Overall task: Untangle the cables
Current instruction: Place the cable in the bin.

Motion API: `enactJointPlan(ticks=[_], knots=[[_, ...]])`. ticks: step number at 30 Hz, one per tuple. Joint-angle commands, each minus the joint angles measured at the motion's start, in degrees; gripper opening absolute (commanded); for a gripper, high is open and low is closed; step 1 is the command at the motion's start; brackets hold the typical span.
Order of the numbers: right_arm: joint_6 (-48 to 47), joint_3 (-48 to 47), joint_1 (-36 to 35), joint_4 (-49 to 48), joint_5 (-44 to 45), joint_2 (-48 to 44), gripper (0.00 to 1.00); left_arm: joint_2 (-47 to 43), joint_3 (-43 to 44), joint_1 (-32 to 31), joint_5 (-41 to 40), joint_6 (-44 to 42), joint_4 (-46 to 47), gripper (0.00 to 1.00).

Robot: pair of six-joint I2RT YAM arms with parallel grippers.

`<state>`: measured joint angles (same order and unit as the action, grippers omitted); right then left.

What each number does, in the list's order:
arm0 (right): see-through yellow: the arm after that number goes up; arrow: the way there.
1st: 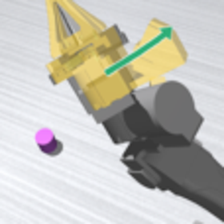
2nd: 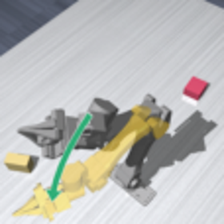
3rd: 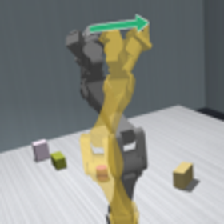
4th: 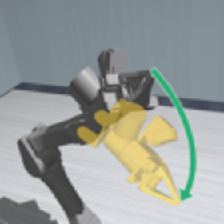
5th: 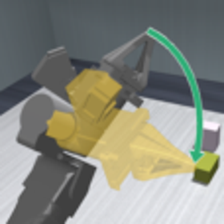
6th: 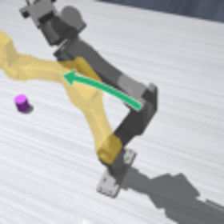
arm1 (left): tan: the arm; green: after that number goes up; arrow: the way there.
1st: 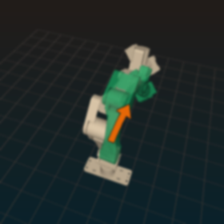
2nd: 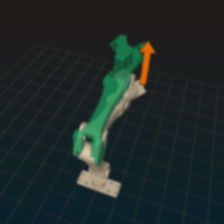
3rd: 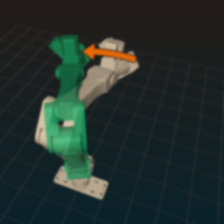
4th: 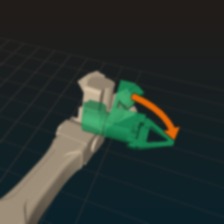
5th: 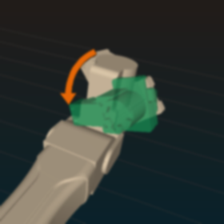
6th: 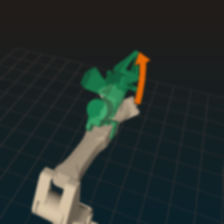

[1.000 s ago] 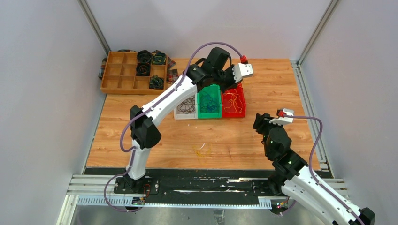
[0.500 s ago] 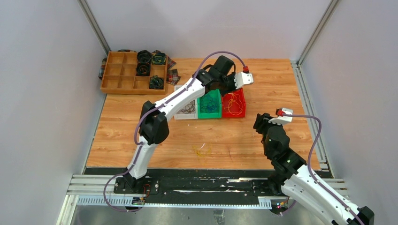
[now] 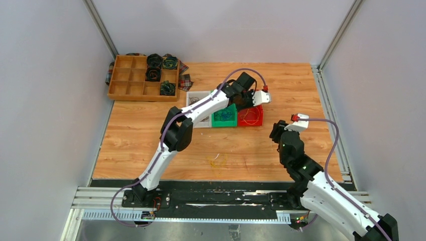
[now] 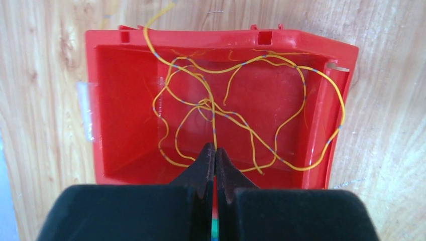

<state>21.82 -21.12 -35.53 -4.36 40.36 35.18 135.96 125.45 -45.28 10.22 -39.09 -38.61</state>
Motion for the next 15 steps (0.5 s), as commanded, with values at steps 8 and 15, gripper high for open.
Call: enactJointPlan(ticks=[8, 15], knots=[[4.14, 0.03, 5.92, 0.57, -3.28, 2.41, 0.45, 4.86, 1.51, -0.6, -2.07, -0.61, 3.98, 0.01], [11.38, -5.32, 19.81, 2.16, -14.9, 14.74, 0.6, 0.48, 0.1, 1.21, 8.78, 4.08, 2.86, 0.24]])
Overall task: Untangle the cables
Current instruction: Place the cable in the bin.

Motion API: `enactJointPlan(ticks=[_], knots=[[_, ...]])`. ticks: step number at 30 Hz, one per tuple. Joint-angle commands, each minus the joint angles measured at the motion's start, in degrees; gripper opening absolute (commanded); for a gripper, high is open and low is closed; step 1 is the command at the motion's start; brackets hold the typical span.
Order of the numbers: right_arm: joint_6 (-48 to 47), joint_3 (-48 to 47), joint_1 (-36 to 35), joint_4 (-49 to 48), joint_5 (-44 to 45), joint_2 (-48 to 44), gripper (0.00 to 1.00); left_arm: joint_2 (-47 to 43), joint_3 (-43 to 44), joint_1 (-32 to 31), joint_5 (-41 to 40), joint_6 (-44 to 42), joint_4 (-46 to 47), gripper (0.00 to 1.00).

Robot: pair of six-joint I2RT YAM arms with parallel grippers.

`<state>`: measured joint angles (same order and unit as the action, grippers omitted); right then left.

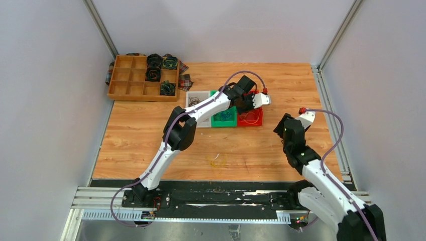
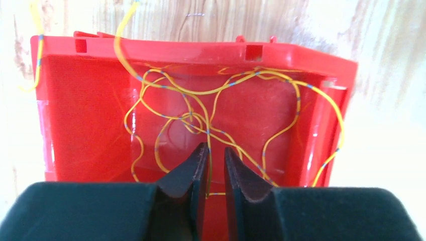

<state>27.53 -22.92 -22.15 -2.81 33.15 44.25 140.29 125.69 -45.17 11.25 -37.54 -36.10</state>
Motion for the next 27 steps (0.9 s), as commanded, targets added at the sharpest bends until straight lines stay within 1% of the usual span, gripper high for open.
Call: enactJointPlan(ticks=[1, 2, 3, 5, 6, 8, 9, 12, 13, 15, 16, 20, 23, 25, 27], knots=[[7.04, -4.02, 8.76, -0.78, -11.07, 7.94, 0.61, -4.69, -0.74, 1.13, 8.91, 1.94, -0.05, 0.28], [8.2, -4.44, 10.96, -2.92, -14.18, 10.2, 0.62, -5.49, -1.19, 1.19, 10.01, 1.05, -0.83, 0.33], [9.39, -4.99, 13.26, -6.27, -17.75, 12.48, 0.63, -6.16, -1.35, 1.22, 10.89, 0.43, -2.17, 0.4], [10.5, -6.61, 15.54, -10.77, -21.59, 17.3, 0.67, -7.39, -1.46, 1.27, 12.5, -0.42, -4.08, 0.5], [11.28, -8.07, 16.59, -12.07, -23.69, 19.76, 0.68, -8.02, -1.58, 1.41, 13.97, -0.85, -5.15, 0.55], [13.04, -11.51, 18.36, -13.6, -28.08, 26.01, 0.71, -10.19, -3.14, 2.09, 18.04, -1.8, -5.56, 0.69], [14.09, -13.22, 18.81, -14.38, -29.69, 28.39, 0.71, -11.3, -4.26, 2.36, 18.89, -1.96, -4.95, 0.73], [18.14, -16.5, 19.43, -18.5, -32.55, 34.52, 0.73, -13.33, -5.14, 2.96, 19.54, -1.93, -4.68, 0.76], [19.68, -17.36, 19.5, -19.18, -32.95, 36.47, 0.73, -13.71, -4.89, 3.24, 20.02, -1.32, -4.99, 0.79], [22.87, -18.6, 19.56, -20.57, -33.45, 39.8, 0.73, -14.39, -3.94, 3.99, 21.39, -0.45, -6.34, 0.88], [24.66, -18.76, 19.6, -21.43, -33.63, 41.35, 0.73, -14.73, -3.35, 4.22, 21.74, -0.4, -7.29, 0.91], [29.43, -18.83, 19.6, -24.14, -35.08, 46.02, 0.71, -17.04, -3.59, 5.18, 21.37, -0.25, -8.95, 0.93], [27.14, -18.13, 19.32, -25.29, -36.6, 45.89, 0.69, -19.1, -3.71, 6.56, 22.59, 1.88, -10.68, 0.96], [24.2, -17.18, 18.66, -25.79, -36.0, 43.99, 0.69, -20.69, -3.63, 7.84, 22.92, 3.71, -12.43, 0.99], [21.55, -16.93, 18.17, -24.63, -34.6, 42.01, 0.69, -22.62, -3.55, 9.69, 24.03, 5.67, -14.63, 0.99]])
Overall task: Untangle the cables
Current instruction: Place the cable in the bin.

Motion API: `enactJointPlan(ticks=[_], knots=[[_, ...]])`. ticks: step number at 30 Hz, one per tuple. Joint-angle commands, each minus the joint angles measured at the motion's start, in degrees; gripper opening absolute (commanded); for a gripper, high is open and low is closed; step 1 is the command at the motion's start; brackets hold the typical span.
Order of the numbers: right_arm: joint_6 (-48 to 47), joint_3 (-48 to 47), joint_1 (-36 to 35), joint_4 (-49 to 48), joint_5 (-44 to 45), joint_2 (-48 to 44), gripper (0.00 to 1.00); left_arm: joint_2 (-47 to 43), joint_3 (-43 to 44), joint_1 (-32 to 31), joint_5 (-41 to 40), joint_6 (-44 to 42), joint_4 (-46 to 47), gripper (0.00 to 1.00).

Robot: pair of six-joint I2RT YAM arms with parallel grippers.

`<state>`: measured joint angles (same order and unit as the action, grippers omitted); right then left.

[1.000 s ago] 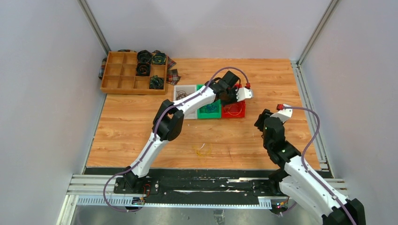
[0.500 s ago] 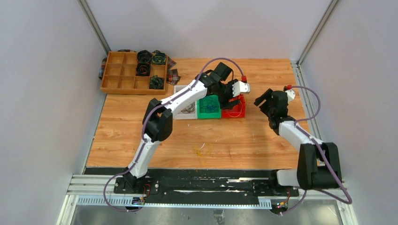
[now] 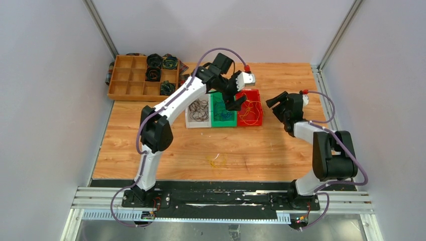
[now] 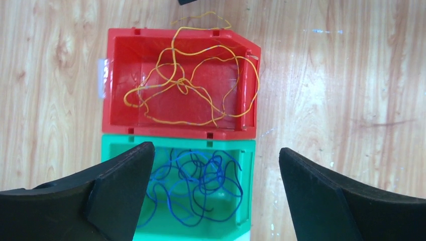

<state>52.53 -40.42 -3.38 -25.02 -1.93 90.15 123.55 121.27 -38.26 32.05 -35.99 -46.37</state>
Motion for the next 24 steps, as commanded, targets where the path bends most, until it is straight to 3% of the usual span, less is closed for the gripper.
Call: enactJointPlan(ticks=[1, 6, 9, 13, 19, 24], knots=[[-4.18, 0.32, -0.66, -1.52, 0.79, -4.26, 0.69, -6.84, 0.56, 4.0, 4.1, 5.3, -5.18, 0.98], [-8.89, 0.75, -1.17, -3.66, -1.2, -4.42, 0.65, -12.88, -3.34, 11.02, 7.55, 7.41, -10.43, 0.98], [-26.44, -1.21, -5.8, -5.52, 0.12, -6.07, 0.63, -17.93, -9.92, 14.37, 5.85, 6.21, -12.08, 0.98], [-43.66, -12.77, -10.77, 8.72, -4.0, -2.76, 0.63, -23.32, -16.62, 18.67, 3.44, 4.82, -14.11, 0.98], [-66.44, -19.81, -18.86, 17.92, 1.6, 2.18, 0.63, -27.43, -22.48, 25.84, 7.27, 2.57, -17.36, 0.98], [-77.46, -26.83, -22.46, 27.47, 7.39, 7.56, 0.59, -29.47, -24.24, 29.97, 10.58, 2.55, -17.39, 0.98]])
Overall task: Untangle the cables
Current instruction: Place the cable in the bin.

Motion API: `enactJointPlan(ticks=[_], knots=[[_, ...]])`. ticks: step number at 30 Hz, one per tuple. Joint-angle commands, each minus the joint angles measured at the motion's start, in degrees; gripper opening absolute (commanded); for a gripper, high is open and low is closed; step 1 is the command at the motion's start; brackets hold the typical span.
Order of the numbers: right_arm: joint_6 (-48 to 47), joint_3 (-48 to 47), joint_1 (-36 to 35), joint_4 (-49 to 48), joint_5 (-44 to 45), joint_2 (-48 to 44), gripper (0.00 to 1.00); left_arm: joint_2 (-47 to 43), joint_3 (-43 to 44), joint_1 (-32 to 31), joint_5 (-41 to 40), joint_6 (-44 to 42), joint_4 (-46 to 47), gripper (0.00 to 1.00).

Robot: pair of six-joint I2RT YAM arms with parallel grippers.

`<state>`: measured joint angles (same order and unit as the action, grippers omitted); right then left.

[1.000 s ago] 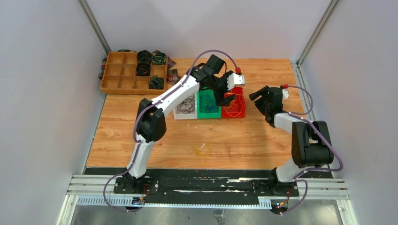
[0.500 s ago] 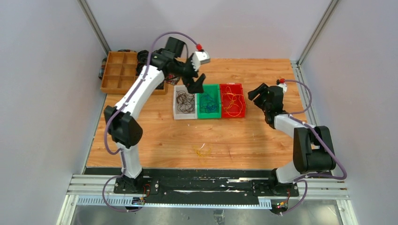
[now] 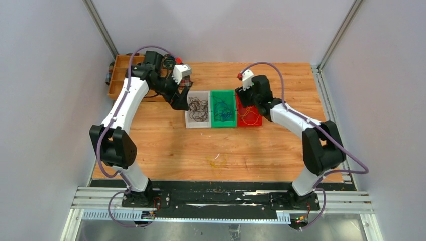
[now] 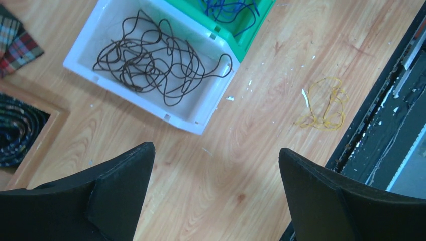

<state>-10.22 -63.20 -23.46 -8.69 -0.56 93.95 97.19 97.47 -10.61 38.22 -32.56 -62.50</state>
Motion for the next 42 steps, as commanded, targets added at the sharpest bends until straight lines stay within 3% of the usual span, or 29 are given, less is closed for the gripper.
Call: enactJointPlan(ticks=[1, 8, 11, 20, 23, 35, 42], knots=[[-16.22, -5.16, -2.87, 12.47, 7.45, 4.39, 0.59, -3.3, -0.4, 2.87, 4.85, -0.66, -1.3, 0.98], [-21.59, -9.98, -5.42, 16.83, 17.71, 9.63, 0.58, -4.04, -0.25, 4.55, 3.64, -0.32, -1.31, 0.98], [-23.68, -10.46, -6.13, 16.33, 21.05, 11.45, 0.53, -4.13, -0.06, 4.63, 2.66, 0.47, -1.84, 0.98], [-25.15, -10.0, -7.01, 13.92, 24.06, 11.92, 0.2, -6.78, -0.48, 4.66, 2.0, -0.82, -1.99, 0.98], [-24.65, -11.28, -7.17, 14.57, 25.07, 10.7, 0.02, -7.3, -0.19, 4.72, 0.69, -1.23, -2.01, 0.98], [-26.32, -13.48, -11.82, 16.55, 32.52, 1.06, 0.01, -9.62, -0.54, 4.99, -0.18, -2.64, -2.01, 0.98], [-16.94, -17.66, -12.92, 22.24, 27.31, 1.71, 0.01, -10.22, -1.36, 4.99, -0.48, -3.21, -2.0, 0.98]])
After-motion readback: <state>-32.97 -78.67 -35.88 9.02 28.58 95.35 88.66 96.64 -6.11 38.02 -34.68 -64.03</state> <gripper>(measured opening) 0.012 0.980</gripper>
